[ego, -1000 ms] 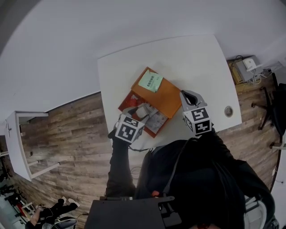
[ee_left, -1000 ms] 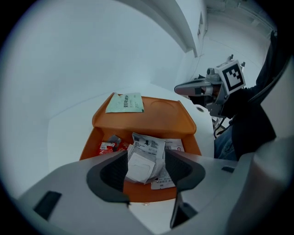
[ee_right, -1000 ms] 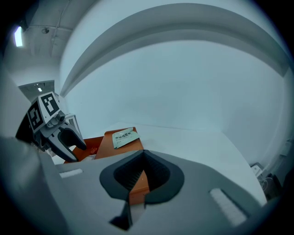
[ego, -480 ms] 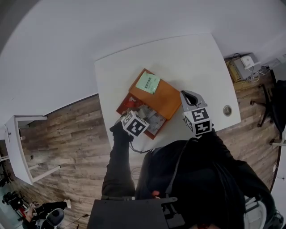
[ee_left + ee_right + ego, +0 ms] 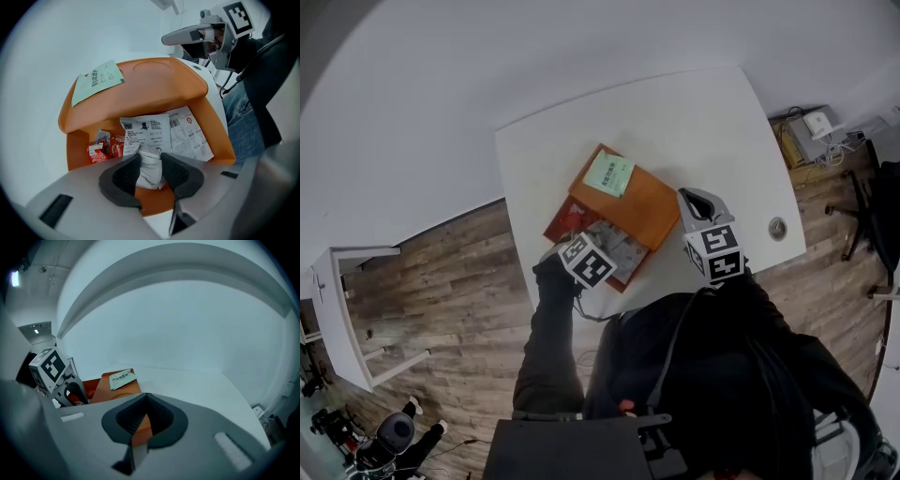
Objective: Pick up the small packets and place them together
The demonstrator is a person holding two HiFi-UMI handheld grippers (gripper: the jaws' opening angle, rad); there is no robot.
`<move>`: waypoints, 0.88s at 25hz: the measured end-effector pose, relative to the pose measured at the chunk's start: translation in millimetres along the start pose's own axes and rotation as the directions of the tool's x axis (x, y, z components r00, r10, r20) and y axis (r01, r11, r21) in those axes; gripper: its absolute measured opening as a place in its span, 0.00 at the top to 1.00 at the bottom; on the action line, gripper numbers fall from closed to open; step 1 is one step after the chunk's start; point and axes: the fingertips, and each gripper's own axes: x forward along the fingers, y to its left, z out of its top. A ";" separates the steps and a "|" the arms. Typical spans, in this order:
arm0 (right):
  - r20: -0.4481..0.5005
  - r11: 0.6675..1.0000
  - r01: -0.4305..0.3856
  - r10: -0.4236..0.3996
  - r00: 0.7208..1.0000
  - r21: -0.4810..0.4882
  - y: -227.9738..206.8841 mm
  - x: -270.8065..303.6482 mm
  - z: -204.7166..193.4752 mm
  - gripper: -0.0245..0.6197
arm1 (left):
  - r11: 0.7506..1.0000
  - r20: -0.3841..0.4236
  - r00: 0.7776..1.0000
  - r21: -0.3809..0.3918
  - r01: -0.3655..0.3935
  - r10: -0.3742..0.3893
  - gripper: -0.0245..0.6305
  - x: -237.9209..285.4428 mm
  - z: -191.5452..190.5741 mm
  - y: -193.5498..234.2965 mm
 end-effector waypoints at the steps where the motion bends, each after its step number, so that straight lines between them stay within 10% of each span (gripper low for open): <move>1: -0.001 1.000 0.000 0.000 1.000 -0.001 0.8 -0.6 -0.1 0.97 | 1.000 0.002 1.000 0.004 -0.001 0.001 0.75 -0.6 -0.1 -0.3; 22: 0.000 1.000 -0.002 0.002 1.000 -0.019 6.2 -3.0 -2.1 0.97 | 0.982 0.261 0.951 -0.139 -0.132 0.164 0.88 -96.8 21.1 29.4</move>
